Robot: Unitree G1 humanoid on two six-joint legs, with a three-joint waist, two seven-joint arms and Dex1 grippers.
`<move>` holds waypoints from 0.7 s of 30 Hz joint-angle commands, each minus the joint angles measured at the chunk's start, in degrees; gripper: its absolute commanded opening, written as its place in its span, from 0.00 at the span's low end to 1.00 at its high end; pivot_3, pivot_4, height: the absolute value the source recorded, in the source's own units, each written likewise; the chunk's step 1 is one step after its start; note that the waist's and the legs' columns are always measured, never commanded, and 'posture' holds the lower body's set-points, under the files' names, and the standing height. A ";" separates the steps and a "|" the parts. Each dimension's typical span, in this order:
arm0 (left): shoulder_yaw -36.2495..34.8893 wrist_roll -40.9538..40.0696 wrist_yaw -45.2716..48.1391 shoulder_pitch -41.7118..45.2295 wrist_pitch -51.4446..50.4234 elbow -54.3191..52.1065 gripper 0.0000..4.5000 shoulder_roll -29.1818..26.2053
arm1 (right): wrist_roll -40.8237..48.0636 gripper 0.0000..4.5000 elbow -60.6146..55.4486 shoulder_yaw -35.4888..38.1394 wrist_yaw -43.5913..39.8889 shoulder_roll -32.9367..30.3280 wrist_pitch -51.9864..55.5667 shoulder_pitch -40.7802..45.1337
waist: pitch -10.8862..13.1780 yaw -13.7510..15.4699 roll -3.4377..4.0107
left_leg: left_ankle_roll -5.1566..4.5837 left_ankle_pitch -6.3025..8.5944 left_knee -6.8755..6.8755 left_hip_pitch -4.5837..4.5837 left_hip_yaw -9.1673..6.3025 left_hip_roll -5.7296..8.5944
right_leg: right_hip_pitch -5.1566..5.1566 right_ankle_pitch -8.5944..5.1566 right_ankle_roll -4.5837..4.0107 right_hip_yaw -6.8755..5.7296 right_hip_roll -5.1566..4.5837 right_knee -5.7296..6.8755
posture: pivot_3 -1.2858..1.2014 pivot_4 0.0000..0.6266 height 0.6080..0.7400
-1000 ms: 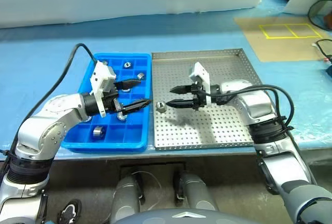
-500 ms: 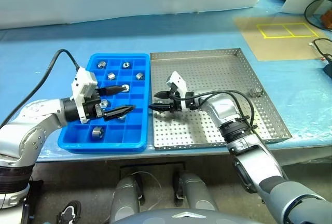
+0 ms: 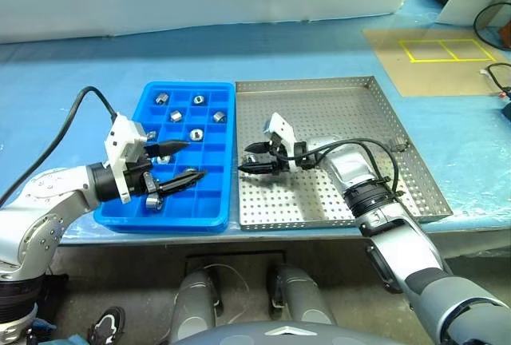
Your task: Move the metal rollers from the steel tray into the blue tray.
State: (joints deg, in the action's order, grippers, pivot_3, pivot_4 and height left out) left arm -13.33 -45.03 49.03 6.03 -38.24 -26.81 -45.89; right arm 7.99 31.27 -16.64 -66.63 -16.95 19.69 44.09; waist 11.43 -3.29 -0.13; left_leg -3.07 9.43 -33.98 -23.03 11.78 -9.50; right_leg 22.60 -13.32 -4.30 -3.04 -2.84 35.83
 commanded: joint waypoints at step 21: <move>-5.11 -0.70 0.76 -1.67 -0.38 -3.19 0.96 -2.99 | -2.86 0.37 0.13 1.37 6.60 5.64 -3.78 -0.92 | 0.00 -0.78 0.01 | 0.09 -0.04 -0.12 0.07 0.00 -0.26 | 0.01 0.07 -0.11 0.00 0.22 0.08 | 0.36 0.24 1.00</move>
State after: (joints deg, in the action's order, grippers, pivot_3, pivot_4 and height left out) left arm -14.92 -45.24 49.53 5.16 -39.28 -27.82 -47.35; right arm 4.23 32.98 -16.48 -60.80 -11.98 15.25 41.32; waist 11.43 -4.08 -0.12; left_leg -2.97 9.38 -34.10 -22.97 11.77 -9.78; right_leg 22.64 -13.24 -4.43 -3.04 -2.61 35.91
